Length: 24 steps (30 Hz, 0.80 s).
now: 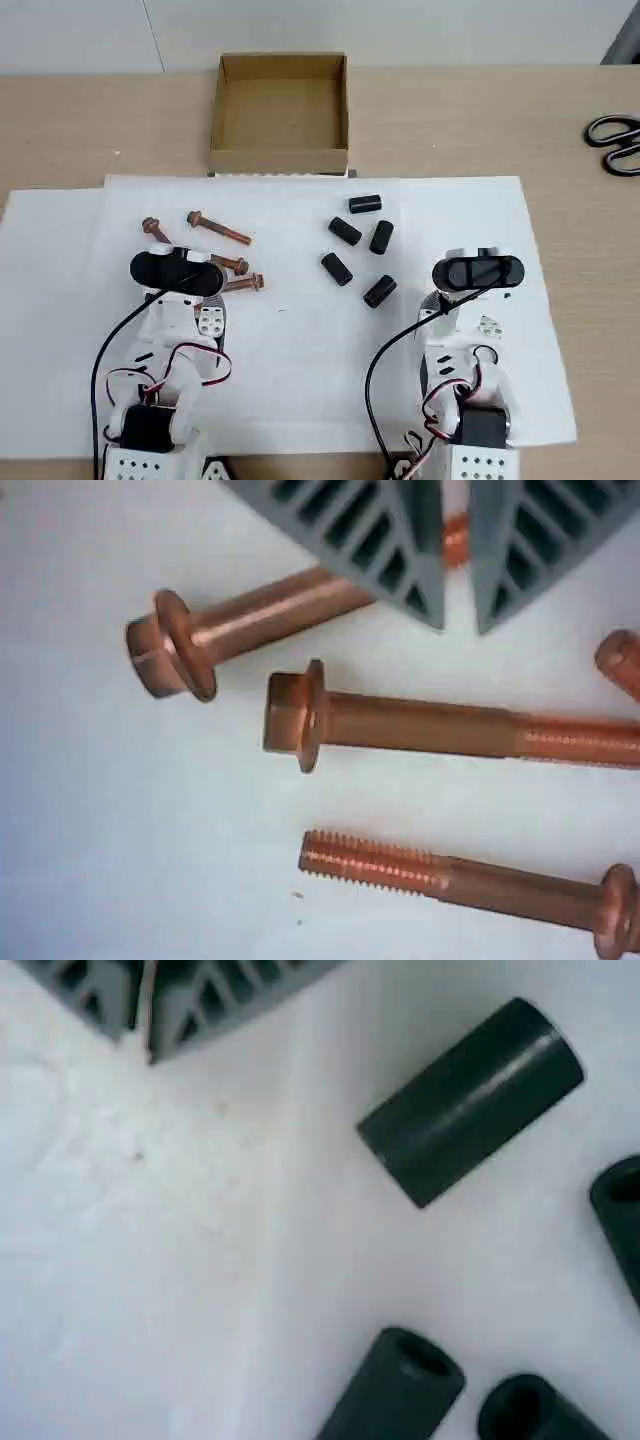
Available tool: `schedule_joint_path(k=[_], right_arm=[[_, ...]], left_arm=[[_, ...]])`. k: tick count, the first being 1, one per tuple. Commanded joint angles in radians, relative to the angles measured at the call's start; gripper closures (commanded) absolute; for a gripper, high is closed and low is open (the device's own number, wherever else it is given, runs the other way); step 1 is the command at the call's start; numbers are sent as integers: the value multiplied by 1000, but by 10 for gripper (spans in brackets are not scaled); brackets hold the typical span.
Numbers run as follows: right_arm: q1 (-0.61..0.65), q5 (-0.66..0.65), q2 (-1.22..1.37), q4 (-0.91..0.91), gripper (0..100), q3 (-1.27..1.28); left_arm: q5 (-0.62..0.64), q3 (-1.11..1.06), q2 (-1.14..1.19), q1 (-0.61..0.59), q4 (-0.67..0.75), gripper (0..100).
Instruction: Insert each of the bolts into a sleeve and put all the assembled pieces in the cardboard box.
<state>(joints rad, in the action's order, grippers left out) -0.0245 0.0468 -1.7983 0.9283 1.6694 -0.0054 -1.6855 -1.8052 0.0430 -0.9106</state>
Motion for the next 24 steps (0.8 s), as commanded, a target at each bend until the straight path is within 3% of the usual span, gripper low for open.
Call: schedule_joint_path(k=[1,16,24], right_arm=[[-10,-6,-16,2,995,12],[-8,-5,-16,2,995,14],[-12,-5,-16,2,995,9]], left_arm=[[3,10,-11,3,2,993],[-3,8,-11,78,2,991],[-3,10,-11,192,2,992]])
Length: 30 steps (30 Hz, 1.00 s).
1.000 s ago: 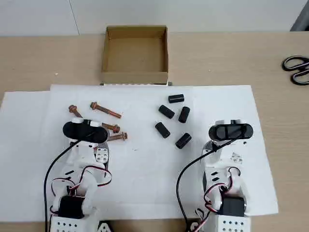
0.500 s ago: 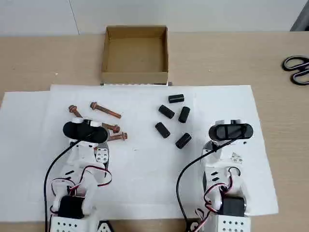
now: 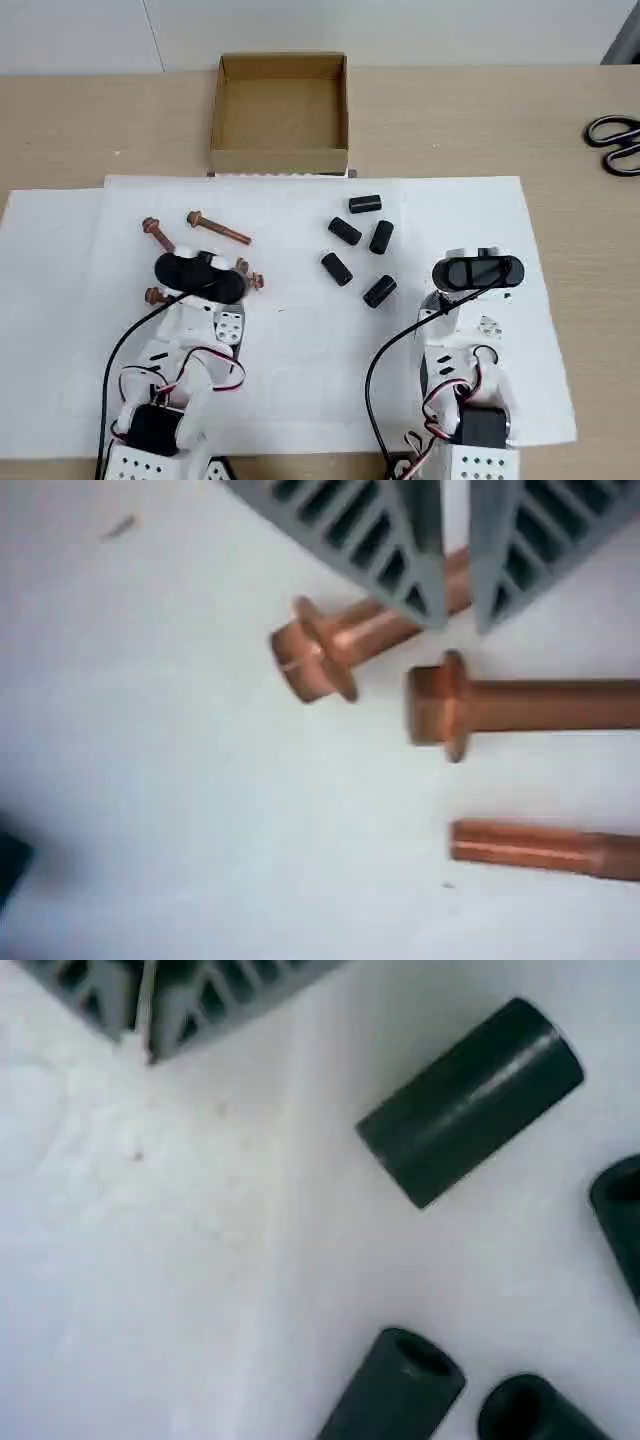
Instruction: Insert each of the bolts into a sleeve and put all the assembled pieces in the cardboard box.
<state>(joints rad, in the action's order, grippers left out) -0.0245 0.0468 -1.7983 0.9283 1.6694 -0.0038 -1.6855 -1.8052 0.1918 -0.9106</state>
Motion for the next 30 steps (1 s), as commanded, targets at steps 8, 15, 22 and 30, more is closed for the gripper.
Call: schedule_joint_path(k=[8,15,22,30], right_arm=[[-13,-6,-5,12,995,-269],[-16,68,338,88,995,-611],[15,147,871,263,995,-1069],[30,103,1328,628,995,-1448]], left_arm=[[-40,257,5,-15,-35,989],[-68,648,384,-31,-112,989],[-72,1181,945,-34,-344,989],[-69,1420,1355,-158,-537,991]])
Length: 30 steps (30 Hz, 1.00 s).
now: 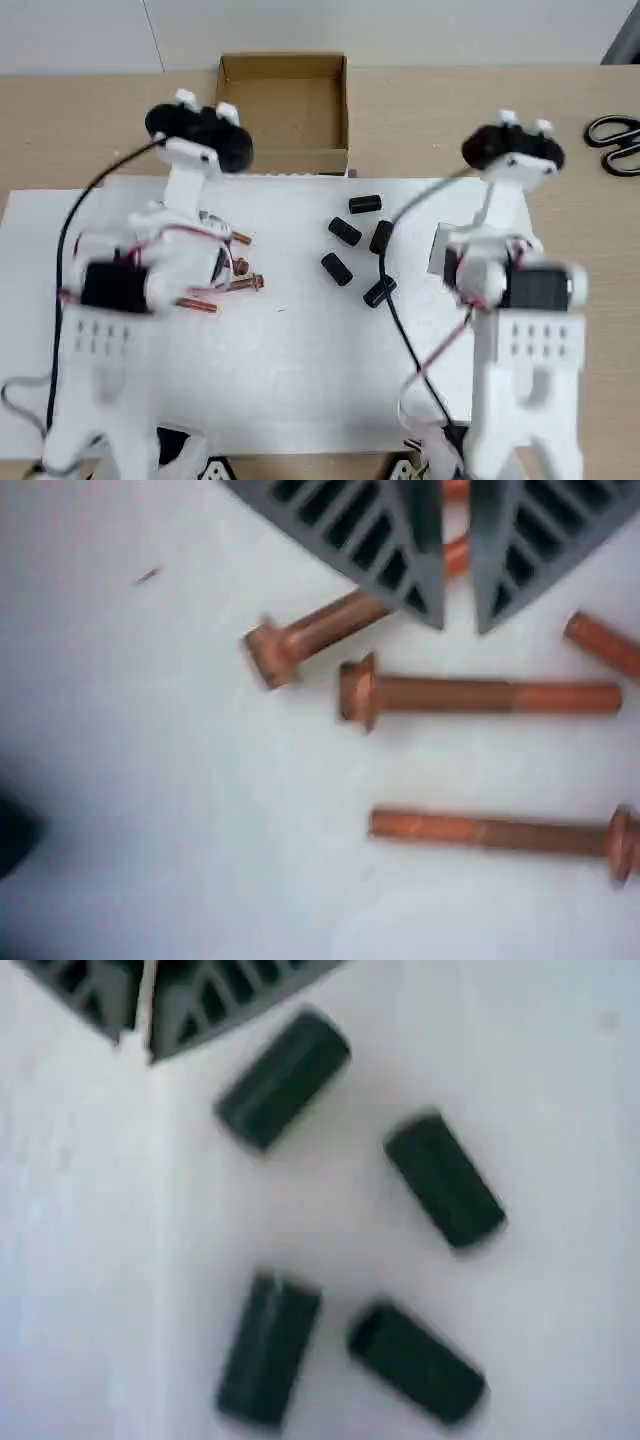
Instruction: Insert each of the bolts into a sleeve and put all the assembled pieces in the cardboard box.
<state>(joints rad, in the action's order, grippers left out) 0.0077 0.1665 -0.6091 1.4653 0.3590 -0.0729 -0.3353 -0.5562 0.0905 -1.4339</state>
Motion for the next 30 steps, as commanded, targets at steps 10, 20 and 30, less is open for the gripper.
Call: schedule_joint_path(k=[10,20,30], right_arm=[[5,-15,638,245,995,-477],[214,-15,803,231,993,-638],[213,-21,935,165,878,-657]], left_arm=[[2,71,437,-152,-87,993],[37,71,450,-152,-49,990],[2,67,451,-204,-8,989]])
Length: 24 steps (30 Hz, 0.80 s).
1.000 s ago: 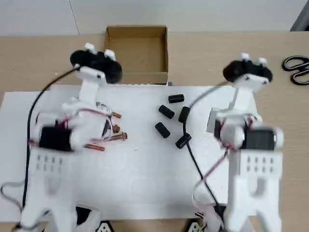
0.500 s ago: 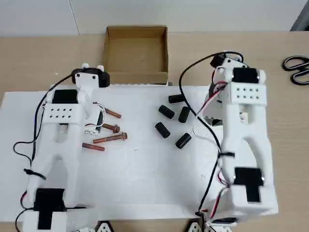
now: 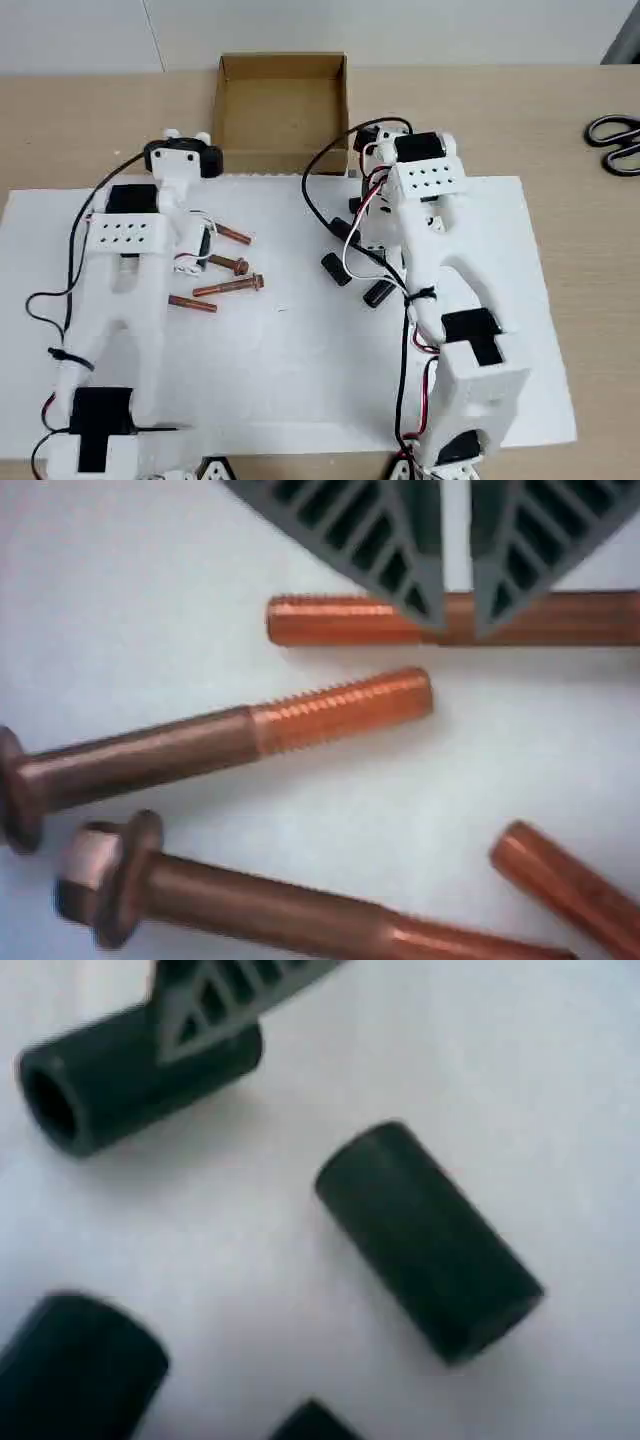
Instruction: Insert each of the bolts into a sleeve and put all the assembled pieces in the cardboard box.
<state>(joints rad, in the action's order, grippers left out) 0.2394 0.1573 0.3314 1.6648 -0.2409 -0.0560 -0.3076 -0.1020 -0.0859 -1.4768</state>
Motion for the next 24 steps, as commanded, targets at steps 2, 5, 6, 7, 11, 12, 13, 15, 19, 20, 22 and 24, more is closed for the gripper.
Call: schedule_joint_path(k=[2,5,6,7,11,12,13,15,19,20,22,24], right_arm=[[-24,-12,-5,-53,890,-75],[-12,-12,-4,-73,891,-92],[-2,-12,-4,-81,891,-95],[2,-9,-4,-91,891,-95],[22,-6,1,-143,891,-95],[25,-8,1,-159,891,-95],[27,-9,2,-174,891,-95],[27,-11,2,-202,890,-95],[27,-12,12,-226,890,-95],[27,-12,25,-226,890,-95],[25,-12,59,-228,890,-95],[21,-14,97,-229,890,-98]], left_arm=[[-17,39,-3,-49,43,988],[-43,38,-3,-58,43,988],[-51,38,-3,-57,43,988],[-51,38,-3,-57,43,988],[-57,38,-3,-57,44,988],[-69,38,-3,-55,44,988],[-78,38,-3,-55,44,988],[-81,38,-3,-55,44,988],[-81,38,-3,-55,57,988],[-81,38,-3,-55,58,988],[-87,38,-3,-55,58,988],[-97,38,-2,-55,58,988]])
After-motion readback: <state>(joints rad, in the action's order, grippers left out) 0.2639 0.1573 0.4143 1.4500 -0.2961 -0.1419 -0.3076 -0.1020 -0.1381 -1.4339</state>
